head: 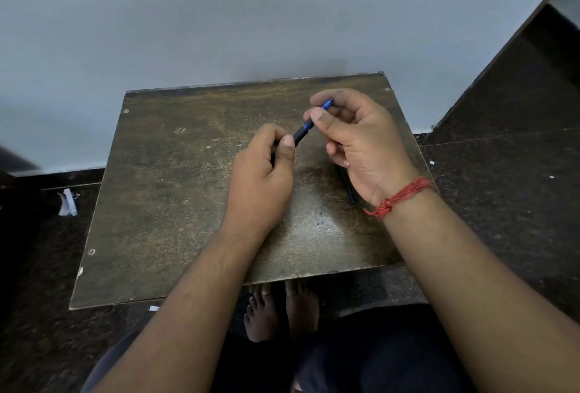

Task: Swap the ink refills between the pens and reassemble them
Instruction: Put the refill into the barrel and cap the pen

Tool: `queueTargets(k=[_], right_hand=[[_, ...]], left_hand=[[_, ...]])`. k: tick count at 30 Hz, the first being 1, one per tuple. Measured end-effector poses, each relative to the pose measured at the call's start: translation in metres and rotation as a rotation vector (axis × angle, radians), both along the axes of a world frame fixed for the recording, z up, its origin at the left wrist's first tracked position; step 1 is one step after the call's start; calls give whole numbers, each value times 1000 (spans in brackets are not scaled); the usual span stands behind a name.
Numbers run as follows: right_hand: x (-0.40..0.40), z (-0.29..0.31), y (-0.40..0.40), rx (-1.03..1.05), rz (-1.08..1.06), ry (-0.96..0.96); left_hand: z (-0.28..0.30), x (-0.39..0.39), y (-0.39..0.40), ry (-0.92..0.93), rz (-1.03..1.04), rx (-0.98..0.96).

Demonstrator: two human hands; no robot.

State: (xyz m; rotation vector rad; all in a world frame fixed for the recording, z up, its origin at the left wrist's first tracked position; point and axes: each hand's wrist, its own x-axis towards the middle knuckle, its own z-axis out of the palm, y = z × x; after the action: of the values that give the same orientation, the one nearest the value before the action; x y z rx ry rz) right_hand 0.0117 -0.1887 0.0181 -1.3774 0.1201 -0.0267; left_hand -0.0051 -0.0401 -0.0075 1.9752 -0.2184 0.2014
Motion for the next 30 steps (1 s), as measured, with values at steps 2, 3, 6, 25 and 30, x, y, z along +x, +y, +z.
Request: queueTargets(k=[2, 3, 6, 25, 30], right_hand=[[1, -2, 2, -17, -29, 4], [2, -3, 3, -20, -48, 5], [2, -4, 3, -31, -81, 32], [2, -1, -4, 51, -35, 41], [4, -3, -6, 111, 23, 32]], left_hand=[[-1, 0, -1, 1, -5, 5], [-2, 0, -1, 2, -7, 13], [-2, -1, -2, 7, -10, 18], [-1, -1, -1, 38, 4, -49], [-1, -1, -2, 37, 9, -58]])
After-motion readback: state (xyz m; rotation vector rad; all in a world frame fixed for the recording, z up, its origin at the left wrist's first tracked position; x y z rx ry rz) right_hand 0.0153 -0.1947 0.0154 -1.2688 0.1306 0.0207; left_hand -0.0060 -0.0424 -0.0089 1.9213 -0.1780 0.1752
